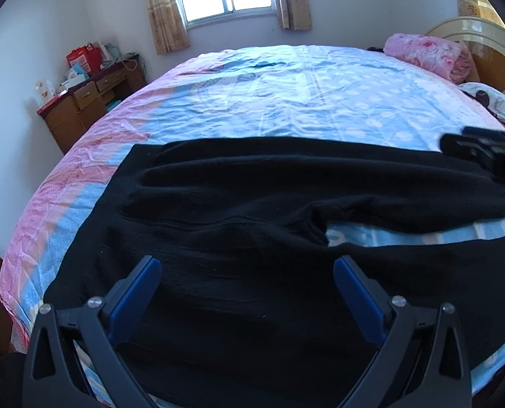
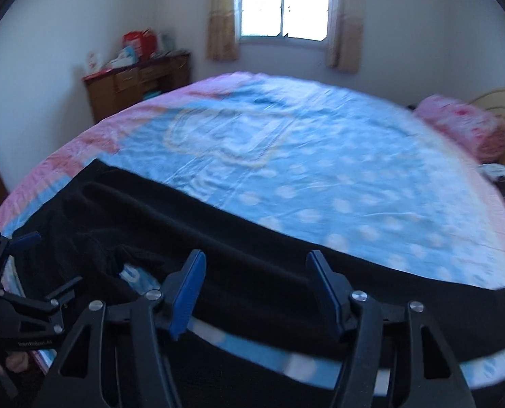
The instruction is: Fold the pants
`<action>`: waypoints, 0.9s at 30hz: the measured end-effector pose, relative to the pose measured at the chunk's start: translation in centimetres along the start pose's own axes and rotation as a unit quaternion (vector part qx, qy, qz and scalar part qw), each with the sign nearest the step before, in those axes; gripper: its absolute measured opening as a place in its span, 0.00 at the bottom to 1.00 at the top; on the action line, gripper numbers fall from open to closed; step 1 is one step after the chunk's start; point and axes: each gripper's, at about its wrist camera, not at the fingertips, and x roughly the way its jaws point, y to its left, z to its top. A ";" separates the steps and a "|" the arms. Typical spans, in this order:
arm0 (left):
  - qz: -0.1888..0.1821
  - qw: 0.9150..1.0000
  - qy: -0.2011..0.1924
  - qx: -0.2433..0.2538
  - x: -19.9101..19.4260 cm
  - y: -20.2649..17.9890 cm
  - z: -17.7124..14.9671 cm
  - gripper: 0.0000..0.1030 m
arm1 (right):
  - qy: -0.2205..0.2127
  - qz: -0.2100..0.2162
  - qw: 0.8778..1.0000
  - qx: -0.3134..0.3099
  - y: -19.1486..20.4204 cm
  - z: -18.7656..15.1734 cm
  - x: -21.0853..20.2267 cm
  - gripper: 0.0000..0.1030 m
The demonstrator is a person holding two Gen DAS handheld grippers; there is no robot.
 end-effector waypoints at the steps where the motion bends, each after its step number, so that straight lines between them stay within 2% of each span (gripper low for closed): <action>1: 0.001 1.000 0.003 0.001 0.3 0.1 -0.1 1.00 | 0.011 0.012 1.000 -0.004 0.0 0.7 1.5 0.61; 9: 0.018 1.000 0.017 -0.007 2.1 1.0 -0.4 1.00 | 0.073 0.025 0.993 -0.086 2.4 3.9 9.6 0.60; 11: 0.014 1.000 0.020 -0.018 2.6 1.5 -0.5 1.00 | 0.072 0.006 0.990 -0.124 3.3 4.4 10.8 0.57; 15: 0.006 0.999 0.037 -0.027 3.8 2.0 -0.7 1.00 | 0.094 0.009 0.984 -0.154 3.9 5.0 13.4 0.54; 17: 0.005 0.999 0.040 -0.025 4.1 1.8 -0.8 1.00 | 0.119 0.021 0.978 -0.170 4.1 4.7 14.7 0.43; 18: 0.004 0.999 0.039 -0.024 4.1 1.8 -0.8 1.00 | 0.127 0.027 0.975 -0.182 4.3 4.5 15.2 0.42; 19: 0.004 0.999 0.037 -0.024 4.2 1.7 -0.8 1.00 | 0.118 0.027 0.974 -0.190 4.3 4.5 15.2 0.41; 22: 0.001 0.999 0.037 -0.024 4.5 1.6 -0.7 1.00 | 0.132 0.057 0.972 -0.186 4.4 4.8 15.5 0.08; 24: -0.002 0.999 0.036 -0.025 4.6 1.6 -0.7 1.00 | 0.133 0.048 0.971 -0.195 4.8 4.8 15.4 0.05; 27: -0.005 0.999 0.035 -0.027 4.6 1.7 -0.8 1.00 | 0.106 -0.007 0.973 -0.205 4.7 5.5 15.4 0.01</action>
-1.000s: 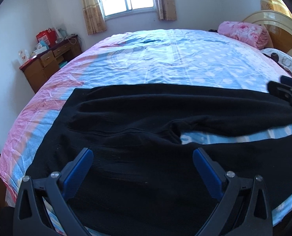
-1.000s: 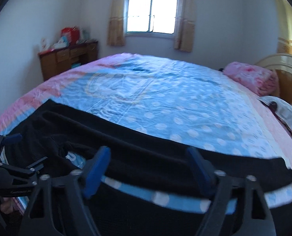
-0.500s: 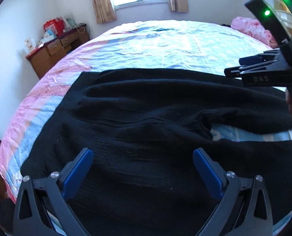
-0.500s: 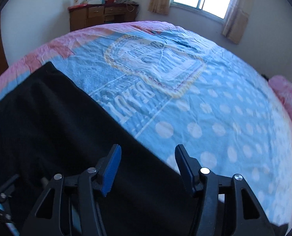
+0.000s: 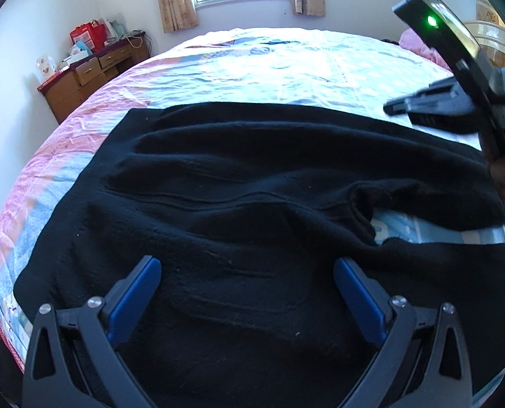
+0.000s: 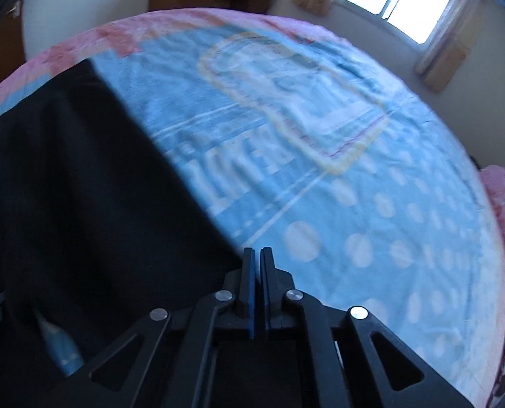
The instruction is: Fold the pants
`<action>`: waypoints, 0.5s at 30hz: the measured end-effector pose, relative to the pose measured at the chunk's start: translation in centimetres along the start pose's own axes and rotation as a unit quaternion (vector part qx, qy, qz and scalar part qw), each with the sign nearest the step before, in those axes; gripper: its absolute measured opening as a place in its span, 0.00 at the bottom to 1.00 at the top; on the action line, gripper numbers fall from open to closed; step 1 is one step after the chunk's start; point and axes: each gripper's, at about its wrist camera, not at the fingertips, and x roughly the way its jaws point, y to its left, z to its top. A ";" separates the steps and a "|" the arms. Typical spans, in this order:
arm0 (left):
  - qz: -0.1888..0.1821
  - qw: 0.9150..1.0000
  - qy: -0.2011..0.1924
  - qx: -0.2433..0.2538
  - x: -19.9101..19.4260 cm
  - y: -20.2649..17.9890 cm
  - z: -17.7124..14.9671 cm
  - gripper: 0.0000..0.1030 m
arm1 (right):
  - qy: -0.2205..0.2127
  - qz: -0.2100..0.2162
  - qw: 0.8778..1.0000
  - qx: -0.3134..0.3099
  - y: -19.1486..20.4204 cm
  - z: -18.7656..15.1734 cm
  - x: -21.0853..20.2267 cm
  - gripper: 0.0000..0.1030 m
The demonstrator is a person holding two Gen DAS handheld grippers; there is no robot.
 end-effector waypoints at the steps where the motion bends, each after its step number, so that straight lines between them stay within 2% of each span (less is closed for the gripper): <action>1: 0.001 1.000 0.000 0.001 0.0 0.0 0.0 1.00 | -0.009 -0.011 1.000 0.018 -0.8 0.3 0.0 0.01; 3: 0.002 1.000 0.000 0.002 0.1 -0.2 0.1 1.00 | -0.023 -0.001 0.999 0.037 -1.5 0.8 0.1 0.01; 6: 0.001 1.000 0.001 0.001 0.0 -0.1 0.1 1.00 | -0.016 0.002 0.999 0.049 -1.7 0.9 0.0 0.02; 7: 0.001 1.000 0.001 0.000 0.1 -0.1 0.1 1.00 | -0.022 0.024 0.996 0.078 -2.3 0.6 -0.7 0.02; 11: 0.003 1.000 -0.004 -0.001 0.0 -0.2 0.0 1.00 | -0.035 0.108 0.977 0.181 -4.8 -1.4 -3.0 0.03; 15: -0.001 1.000 0.003 -0.002 0.0 -0.2 0.2 1.00 | -0.058 0.110 0.955 0.268 -8.4 -5.7 -6.3 0.03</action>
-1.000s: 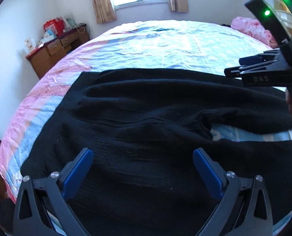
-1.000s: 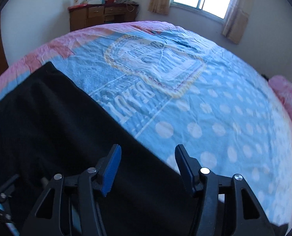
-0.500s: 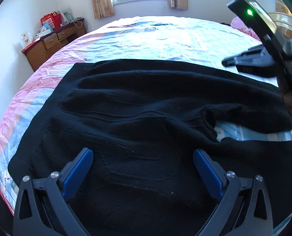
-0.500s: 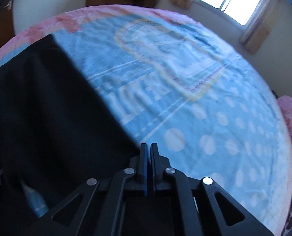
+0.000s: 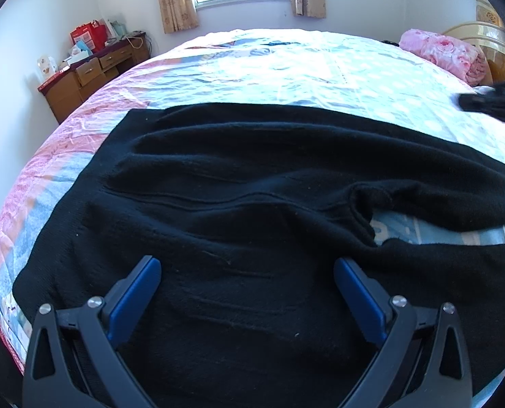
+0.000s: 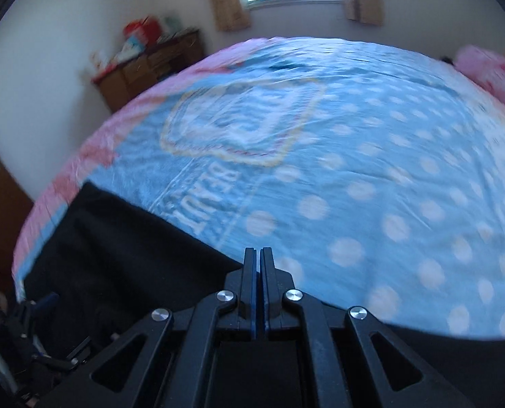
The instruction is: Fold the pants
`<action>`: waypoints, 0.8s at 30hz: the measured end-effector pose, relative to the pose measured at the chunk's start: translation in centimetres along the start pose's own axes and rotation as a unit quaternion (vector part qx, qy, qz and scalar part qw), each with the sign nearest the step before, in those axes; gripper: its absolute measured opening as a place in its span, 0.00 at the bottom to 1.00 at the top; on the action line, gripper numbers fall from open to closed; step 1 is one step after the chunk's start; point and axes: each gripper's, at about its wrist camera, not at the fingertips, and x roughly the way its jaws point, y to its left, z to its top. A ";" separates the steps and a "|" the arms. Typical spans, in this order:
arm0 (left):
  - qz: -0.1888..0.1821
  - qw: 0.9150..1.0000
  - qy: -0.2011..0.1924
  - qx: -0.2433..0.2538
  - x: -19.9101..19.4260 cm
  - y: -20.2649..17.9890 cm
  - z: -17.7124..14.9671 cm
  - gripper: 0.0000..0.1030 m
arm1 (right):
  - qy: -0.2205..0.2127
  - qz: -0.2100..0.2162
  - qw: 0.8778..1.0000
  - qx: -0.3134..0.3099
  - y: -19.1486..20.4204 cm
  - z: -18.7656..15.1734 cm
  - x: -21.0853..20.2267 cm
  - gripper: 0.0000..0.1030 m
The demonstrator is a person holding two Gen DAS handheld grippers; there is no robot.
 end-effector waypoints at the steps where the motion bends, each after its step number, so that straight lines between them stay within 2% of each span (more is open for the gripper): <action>1: -0.001 1.000 0.002 0.000 0.1 0.1 0.1 1.00 | -0.012 0.000 0.999 0.033 -2.1 -0.6 -1.9 0.03; 3: -0.001 1.000 0.005 0.003 0.1 0.0 0.4 1.00 | -0.028 -0.017 0.997 0.069 -5.3 -1.6 -4.9 0.03; 6: 0.004 1.000 0.010 0.009 0.1 -0.2 0.7 1.00 | -0.048 -0.101 0.989 0.096 -11.4 -3.3 -10.6 0.03; 10: 0.017 1.000 0.009 0.008 -0.3 -0.5 1.3 1.00 | -0.046 -0.216 0.958 0.183 -22.4 -6.5 -17.3 0.04; 12: 0.024 1.000 0.003 0.010 -0.7 -0.9 1.9 1.00 | -0.031 -0.236 0.943 0.234 -27.3 -8.0 -19.3 0.05; 13: 0.026 1.000 0.000 0.012 -0.8 -1.1 2.0 1.00 | -0.024 -0.239 0.936 0.257 -29.5 -8.6 -20.0 0.07; 15: 0.032 0.999 -0.005 0.017 -1.3 -1.7 2.4 1.00 | -0.021 -0.250 0.926 0.280 -32.2 -9.5 -20.8 0.23; 16: 0.032 0.999 -0.006 0.015 -1.4 -1.7 2.4 1.00 | -0.022 -0.253 0.925 0.282 -32.8 -9.6 -21.1 0.43; 17: 0.028 1.000 -0.003 0.011 -1.5 -1.9 2.5 1.00 | -0.021 -0.251 0.926 0.281 -33.6 -9.5 -21.0 0.58; 19: 0.024 1.000 0.002 0.008 -1.7 -1.9 2.5 1.00 | -0.016 -0.238 0.931 0.277 -34.3 -9.3 -20.2 0.59; 22: 0.037 0.999 0.006 0.012 -1.9 -2.3 2.6 1.00 | 0.005 -0.225 0.937 0.267 -34.8 -9.0 -18.5 0.59; 24: 0.041 0.999 0.002 0.013 -2.2 -2.4 2.6 1.00 | 0.053 -0.230 0.941 0.241 -34.5 -8.7 -15.8 0.55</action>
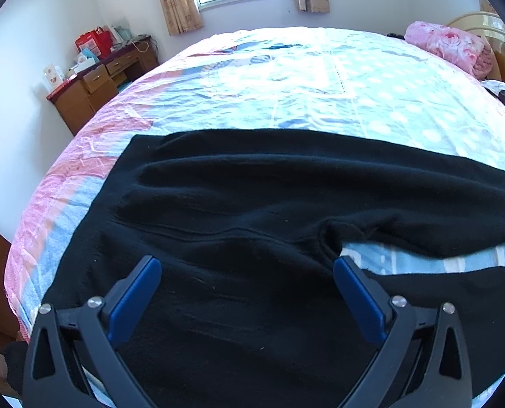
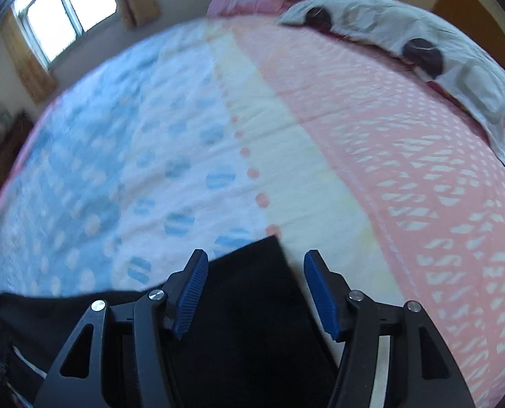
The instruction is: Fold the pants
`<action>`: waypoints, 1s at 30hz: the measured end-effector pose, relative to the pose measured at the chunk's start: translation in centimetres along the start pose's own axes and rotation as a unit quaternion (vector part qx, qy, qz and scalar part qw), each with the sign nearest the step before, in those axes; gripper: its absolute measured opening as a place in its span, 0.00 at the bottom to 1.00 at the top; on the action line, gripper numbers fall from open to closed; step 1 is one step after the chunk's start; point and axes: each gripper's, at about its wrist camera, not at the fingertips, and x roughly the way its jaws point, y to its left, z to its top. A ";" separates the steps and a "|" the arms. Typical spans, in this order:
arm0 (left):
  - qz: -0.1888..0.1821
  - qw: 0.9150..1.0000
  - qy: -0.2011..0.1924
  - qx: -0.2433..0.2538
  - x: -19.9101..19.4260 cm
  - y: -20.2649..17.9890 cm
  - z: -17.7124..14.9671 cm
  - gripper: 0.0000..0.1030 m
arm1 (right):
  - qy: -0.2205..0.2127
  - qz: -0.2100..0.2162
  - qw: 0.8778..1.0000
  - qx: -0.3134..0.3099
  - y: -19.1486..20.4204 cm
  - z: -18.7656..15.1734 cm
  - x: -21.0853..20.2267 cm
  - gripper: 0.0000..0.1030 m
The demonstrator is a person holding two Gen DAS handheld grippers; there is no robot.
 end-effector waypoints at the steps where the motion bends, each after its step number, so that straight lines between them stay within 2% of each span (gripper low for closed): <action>1: 0.002 1.000 -0.001 -0.001 -0.1 0.1 0.0 1.00 | 0.007 -0.018 1.000 -0.024 0.5 -0.2 0.8 0.52; 2: 0.002 1.000 -0.001 -0.002 -0.1 0.1 0.0 1.00 | 0.004 -0.045 0.996 -0.072 2.0 -0.4 1.2 0.40; 3: 0.002 1.000 0.000 -0.002 -0.1 0.1 0.1 1.00 | 0.001 -0.043 0.995 -0.092 2.6 -0.7 1.3 0.27; 4: 0.002 1.000 0.002 -0.002 -0.1 0.1 0.1 1.00 | 0.006 -0.016 0.995 -0.098 3.2 -0.8 1.3 0.09; 6: 0.002 1.000 0.002 0.001 -0.2 -0.1 0.1 1.00 | 0.008 -0.020 0.996 -0.090 3.4 -0.6 1.2 0.09; 9: 0.005 1.000 -0.004 0.008 -0.4 -0.4 -0.1 1.00 | -0.025 -0.039 0.994 -0.094 3.6 -0.3 0.1 0.08; 12: 0.006 1.000 -0.005 0.005 -0.4 -0.2 0.0 1.00 | -0.080 -0.037 0.995 -0.055 2.2 0.6 -2.0 0.08; 14: 0.006 1.000 -0.004 0.002 -0.4 -0.2 0.1 1.00 | -0.110 -0.070 0.990 -0.047 1.8 1.2 -2.6 0.08; 16: 0.005 1.000 -0.002 0.003 -0.4 -0.2 0.0 1.00 | -0.120 -0.082 0.988 -0.047 1.9 1.6 -2.1 0.08; 18: 0.006 1.000 -0.003 0.005 -0.5 -0.4 0.0 1.00 | -0.085 -0.060 0.994 -0.034 1.5 2.0 0.1 0.10; 20: 0.005 1.000 -0.002 0.006 -0.5 -0.6 0.0 1.00 | -0.038 -0.058 0.997 -0.023 1.1 2.0 2.5 0.29; 21: 0.003 1.000 -0.001 0.006 -0.5 -0.6 0.0 1.00 | -0.033 -0.057 0.998 -0.017 0.8 1.9 2.8 0.30; 22: 0.002 1.000 -0.001 0.006 -0.5 -0.6 0.1 1.00 | -0.041 -0.042 0.998 -0.004 0.3 2.0 2.6 0.38; 23: 0.001 1.000 -0.001 0.007 -0.5 -0.6 0.1 1.00 | -0.051 -0.027 0.998 0.019 -0.5 2.3 2.0 0.50; 24: -0.002 1.000 -0.003 0.007 -0.6 -0.7 0.1 1.00 | -0.067 -0.022 0.996 0.049 -1.5 2.4 0.9 0.52; 27: -0.010 1.000 -0.011 0.008 -1.1 -0.6 0.3 1.00 | -0.143 -0.002 0.980 0.140 -5.6 1.8 -3.9 0.52; 30: -0.020 1.000 -0.022 0.006 -1.5 -0.7 0.4 1.00 | -0.158 0.005 0.976 0.151 -7.6 -1.0 -8.2 0.52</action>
